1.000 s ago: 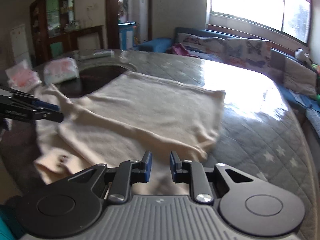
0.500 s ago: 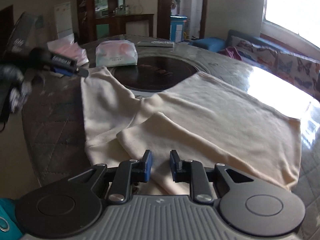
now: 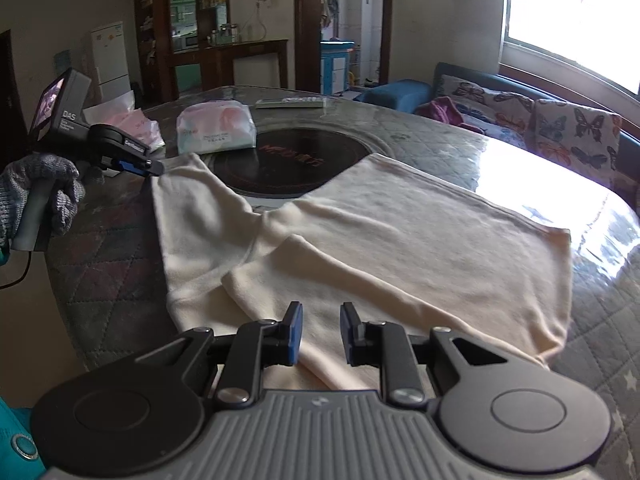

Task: Fold clothes

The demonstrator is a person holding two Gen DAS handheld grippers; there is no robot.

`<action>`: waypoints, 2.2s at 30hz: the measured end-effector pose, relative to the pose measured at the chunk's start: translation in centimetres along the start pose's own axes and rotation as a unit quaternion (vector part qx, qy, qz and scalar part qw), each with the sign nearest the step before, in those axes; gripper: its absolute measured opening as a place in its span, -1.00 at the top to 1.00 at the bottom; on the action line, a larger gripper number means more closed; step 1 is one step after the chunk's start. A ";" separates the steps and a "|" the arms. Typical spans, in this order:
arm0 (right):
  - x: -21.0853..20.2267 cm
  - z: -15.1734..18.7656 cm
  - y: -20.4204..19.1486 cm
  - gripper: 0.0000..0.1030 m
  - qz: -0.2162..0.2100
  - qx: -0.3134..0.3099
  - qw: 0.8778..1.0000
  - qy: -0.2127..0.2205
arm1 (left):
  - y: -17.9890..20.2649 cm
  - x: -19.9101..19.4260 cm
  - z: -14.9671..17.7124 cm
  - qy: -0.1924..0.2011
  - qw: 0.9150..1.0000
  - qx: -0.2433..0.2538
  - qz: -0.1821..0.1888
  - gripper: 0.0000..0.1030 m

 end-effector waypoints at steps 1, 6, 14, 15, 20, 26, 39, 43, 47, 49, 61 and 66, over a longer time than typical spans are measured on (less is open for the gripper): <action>-0.1 0.1 0.2 0.61 0.002 0.004 1.000 0.000 | 0.2 -0.2 -0.2 0.007 1.000 -0.001 0.005 0.89; -1.2 0.5 1.6 0.62 0.015 0.028 0.999 0.010 | 3.2 -2.7 -1.1 0.038 0.997 0.014 0.071 0.90; -3.1 1.5 4.9 0.62 0.051 0.082 0.995 0.028 | 13.9 -7.0 -1.2 0.030 0.961 0.084 0.260 0.90; -3.3 1.6 5.3 0.62 0.055 0.088 0.994 0.029 | 15.3 -7.3 -0.8 0.023 0.954 0.092 0.283 0.90; -4.4 3.1 7.6 0.61 0.081 0.122 0.989 0.029 | 21.8 -7.9 1.8 -0.017 0.918 0.136 0.371 0.90; -5.0 4.8 9.4 0.61 0.096 0.152 0.983 0.019 | 26.6 -7.2 5.7 -0.066 0.886 0.185 0.420 0.90; -4.5 4.3 9.6 0.61 0.086 0.167 0.982 0.016 | 24.4 -6.2 9.0 -0.120 0.877 0.223 0.408 0.24; -3.5 4.1 9.0 0.60 0.070 0.168 0.983 0.003 | 21.6 -5.0 7.8 -0.113 0.897 0.212 0.370 0.26; -2.1 3.9 8.6 0.51 0.072 0.161 0.984 -0.007 | 18.4 -3.9 7.4 -0.112 0.914 0.205 0.333 0.28; -1.4 3.8 8.7 0.51 0.075 0.166 0.983 -0.009 | 16.9 -3.5 7.2 -0.111 0.921 0.200 0.316 0.33; 0.8 3.0 8.3 0.53 0.090 0.143 0.985 -0.016 | 14.7 -1.9 5.6 -0.110 0.936 0.169 0.288 0.42; 0.7 2.9 8.3 0.53 0.092 0.142 0.985 -0.014 | 15.6 0.0 5.2 -0.127 0.941 0.147 0.276 0.39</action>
Point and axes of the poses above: each gripper's, at about its wrist camera, not at the fingertips, and x roughly the way its jaws point, y to its right, z to its underside, the point moved 3 cm from there along x, roughly the way its jaws point, and after that the axes turned 10 degrees about z, right-handed, at the moved point
